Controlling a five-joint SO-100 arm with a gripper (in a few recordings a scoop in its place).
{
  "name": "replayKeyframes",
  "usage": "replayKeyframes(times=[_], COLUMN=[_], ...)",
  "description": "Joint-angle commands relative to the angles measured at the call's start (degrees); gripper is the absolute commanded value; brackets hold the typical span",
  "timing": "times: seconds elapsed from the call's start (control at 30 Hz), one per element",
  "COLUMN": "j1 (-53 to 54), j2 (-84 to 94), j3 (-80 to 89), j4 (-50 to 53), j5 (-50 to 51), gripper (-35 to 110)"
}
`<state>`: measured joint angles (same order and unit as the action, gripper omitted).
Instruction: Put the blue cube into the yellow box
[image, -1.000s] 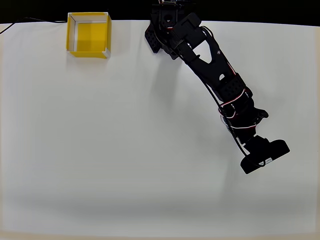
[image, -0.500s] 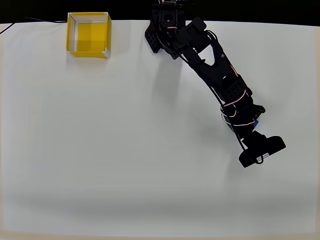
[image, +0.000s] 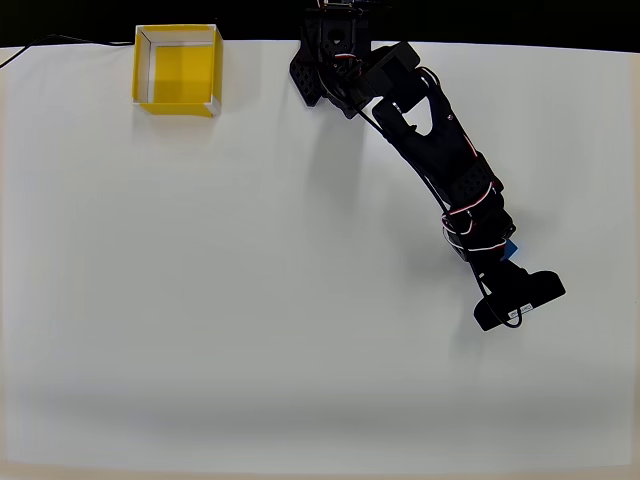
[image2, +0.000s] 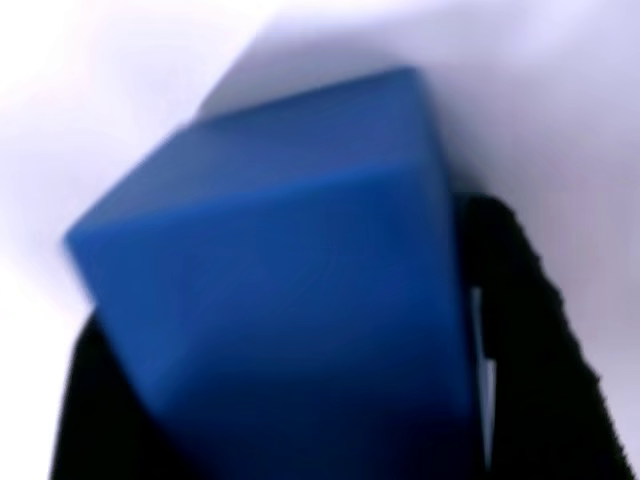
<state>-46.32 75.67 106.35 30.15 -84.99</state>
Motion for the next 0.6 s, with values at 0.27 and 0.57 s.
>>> replayKeyframes(times=[0.27, 0.57], j1=[13.10, 34.45], j2=[11.69, 19.16], j3=[-14.94, -23.03], j4=[7.38, 5.80], j5=[-8.61, -18.46], gripper=[5, 4])
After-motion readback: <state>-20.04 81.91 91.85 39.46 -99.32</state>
